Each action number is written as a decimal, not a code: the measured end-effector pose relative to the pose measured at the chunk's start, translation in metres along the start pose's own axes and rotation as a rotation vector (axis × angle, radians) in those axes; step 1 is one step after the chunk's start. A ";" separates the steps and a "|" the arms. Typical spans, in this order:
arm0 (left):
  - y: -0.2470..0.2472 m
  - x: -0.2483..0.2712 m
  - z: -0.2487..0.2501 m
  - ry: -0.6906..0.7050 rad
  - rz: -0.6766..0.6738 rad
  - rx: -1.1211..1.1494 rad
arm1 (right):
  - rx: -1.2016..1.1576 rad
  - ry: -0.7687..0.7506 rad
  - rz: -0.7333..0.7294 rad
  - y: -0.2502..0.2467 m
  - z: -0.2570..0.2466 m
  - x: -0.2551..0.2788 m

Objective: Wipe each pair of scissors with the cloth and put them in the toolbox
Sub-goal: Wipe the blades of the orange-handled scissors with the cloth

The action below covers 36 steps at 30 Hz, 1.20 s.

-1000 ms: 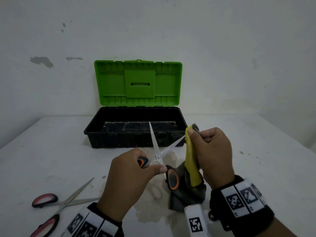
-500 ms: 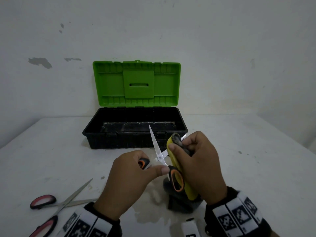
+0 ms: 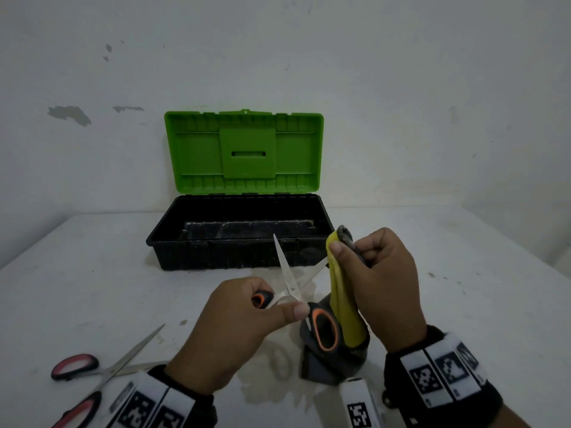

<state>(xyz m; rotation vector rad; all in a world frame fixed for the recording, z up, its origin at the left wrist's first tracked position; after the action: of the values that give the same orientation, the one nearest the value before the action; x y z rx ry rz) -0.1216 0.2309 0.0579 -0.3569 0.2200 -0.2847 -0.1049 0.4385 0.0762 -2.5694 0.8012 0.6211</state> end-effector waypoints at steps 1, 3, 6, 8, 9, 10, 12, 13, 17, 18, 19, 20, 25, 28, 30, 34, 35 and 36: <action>0.000 0.000 0.000 -0.005 0.000 0.008 | -0.013 0.006 -0.001 0.000 0.000 0.000; 0.000 -0.001 0.001 -0.013 -0.009 0.030 | -0.039 0.012 -0.046 0.003 -0.001 0.004; -0.002 -0.002 0.001 -0.020 -0.030 0.026 | -0.050 0.012 -0.094 0.006 -0.001 0.006; -0.002 -0.002 0.002 -0.010 -0.027 0.005 | -0.046 0.013 -0.065 0.004 0.002 0.000; -0.002 -0.002 0.002 -0.008 -0.021 -0.011 | -0.043 0.017 -0.040 0.002 0.003 -0.003; -0.002 -0.001 0.001 -0.010 -0.011 -0.026 | -0.039 0.023 -0.013 -0.001 0.005 -0.007; -0.002 0.000 0.002 -0.012 0.016 -0.047 | -0.037 0.041 0.034 -0.007 0.007 -0.015; -0.004 0.001 0.003 -0.015 0.035 -0.060 | -0.036 0.046 0.054 -0.011 0.007 -0.019; -0.009 0.000 0.006 0.002 0.127 -0.203 | -0.027 0.045 0.048 -0.022 0.003 -0.021; -0.009 -0.001 0.007 0.013 0.151 -0.245 | -0.014 0.037 0.013 -0.020 0.000 -0.019; -0.009 -0.001 0.008 0.024 0.167 -0.273 | 0.000 0.027 -0.031 -0.017 -0.003 -0.015; -0.009 -0.002 0.008 0.034 0.179 -0.288 | 0.008 0.018 -0.077 -0.013 -0.005 -0.010; -0.002 -0.004 0.010 0.039 0.201 -0.377 | 0.109 -0.057 -0.180 0.011 -0.014 0.011; 0.000 -0.004 0.016 0.056 0.216 -0.472 | 0.155 -0.087 -0.217 0.024 -0.017 0.021; 0.001 -0.003 0.020 0.086 0.227 -0.519 | 0.170 -0.068 -0.194 0.027 -0.017 0.019; 0.000 -0.004 0.021 0.148 0.252 -0.596 | 0.183 -0.032 -0.078 0.022 -0.013 0.006; 0.000 -0.005 0.021 0.157 0.261 -0.599 | 0.184 -0.031 -0.081 0.023 -0.013 0.006; -0.001 -0.006 0.020 0.167 0.266 -0.597 | 0.187 -0.033 -0.099 0.025 -0.015 0.007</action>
<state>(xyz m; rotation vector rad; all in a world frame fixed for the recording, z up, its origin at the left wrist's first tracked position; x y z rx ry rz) -0.1225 0.2384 0.0780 -0.8875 0.5147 0.0232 -0.1106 0.4089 0.0791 -2.4060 0.6819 0.5305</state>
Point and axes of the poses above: each hand's wrist, its own x-axis away from the middle knuckle, its own y-axis out of the palm, z = x × y, the point moved 4 cm from there along -x, towards the middle knuckle, and after that the axes turned 4 degrees about -z, right-handed, at the moved point
